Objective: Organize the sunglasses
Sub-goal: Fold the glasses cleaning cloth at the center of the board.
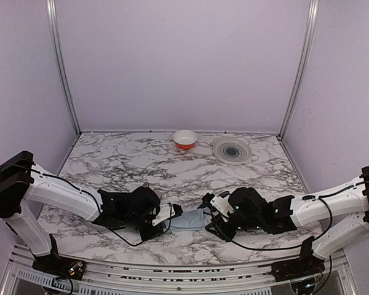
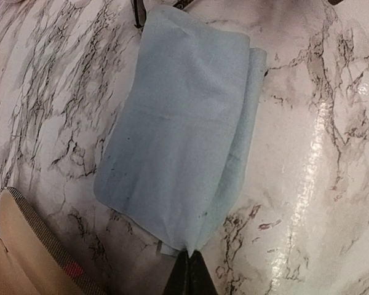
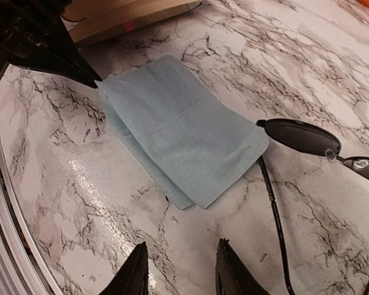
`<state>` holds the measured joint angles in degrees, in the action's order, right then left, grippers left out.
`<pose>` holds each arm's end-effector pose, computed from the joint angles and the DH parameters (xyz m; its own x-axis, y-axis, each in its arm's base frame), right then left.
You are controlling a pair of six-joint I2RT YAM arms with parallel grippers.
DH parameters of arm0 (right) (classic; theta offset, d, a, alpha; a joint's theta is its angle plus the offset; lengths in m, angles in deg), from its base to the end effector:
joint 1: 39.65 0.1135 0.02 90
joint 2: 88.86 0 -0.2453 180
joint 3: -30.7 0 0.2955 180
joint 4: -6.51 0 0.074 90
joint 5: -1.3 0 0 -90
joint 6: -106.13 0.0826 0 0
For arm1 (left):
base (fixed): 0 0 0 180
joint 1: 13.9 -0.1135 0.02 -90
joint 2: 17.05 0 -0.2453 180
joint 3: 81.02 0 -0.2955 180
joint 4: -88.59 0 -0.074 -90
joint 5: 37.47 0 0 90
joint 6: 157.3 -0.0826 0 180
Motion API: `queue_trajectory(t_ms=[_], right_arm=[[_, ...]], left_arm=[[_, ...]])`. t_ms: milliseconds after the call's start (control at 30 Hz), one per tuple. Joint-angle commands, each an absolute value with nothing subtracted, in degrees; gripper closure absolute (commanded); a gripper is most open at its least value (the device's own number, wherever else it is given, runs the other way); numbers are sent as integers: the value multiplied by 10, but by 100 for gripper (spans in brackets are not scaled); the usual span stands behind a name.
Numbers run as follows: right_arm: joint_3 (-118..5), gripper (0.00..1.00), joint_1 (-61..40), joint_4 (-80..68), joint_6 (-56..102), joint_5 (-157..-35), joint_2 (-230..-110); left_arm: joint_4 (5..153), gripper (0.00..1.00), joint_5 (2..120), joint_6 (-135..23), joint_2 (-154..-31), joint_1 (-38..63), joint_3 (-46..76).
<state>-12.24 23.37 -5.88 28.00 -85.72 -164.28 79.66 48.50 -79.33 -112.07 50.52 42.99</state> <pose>0.1483 0.2818 0.0818 -0.4928 -0.5153 -0.7011 -0.7887 0.6048 0.1099 0.1675 -0.3364 0.0556 -0.1303 0.7538 -0.6441 0.9270 0.3231 0.1906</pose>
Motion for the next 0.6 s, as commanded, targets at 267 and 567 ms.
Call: queue_trajectory(t_ms=[267,567], right_arm=[[-127,65,256,-36,292,-911,-1691],[-145,67,256,-6,274,-905,-1748]], left_arm=[[758,100,556,-664,-1084,497,409],[788,100,608,-569,-1059,449,404]])
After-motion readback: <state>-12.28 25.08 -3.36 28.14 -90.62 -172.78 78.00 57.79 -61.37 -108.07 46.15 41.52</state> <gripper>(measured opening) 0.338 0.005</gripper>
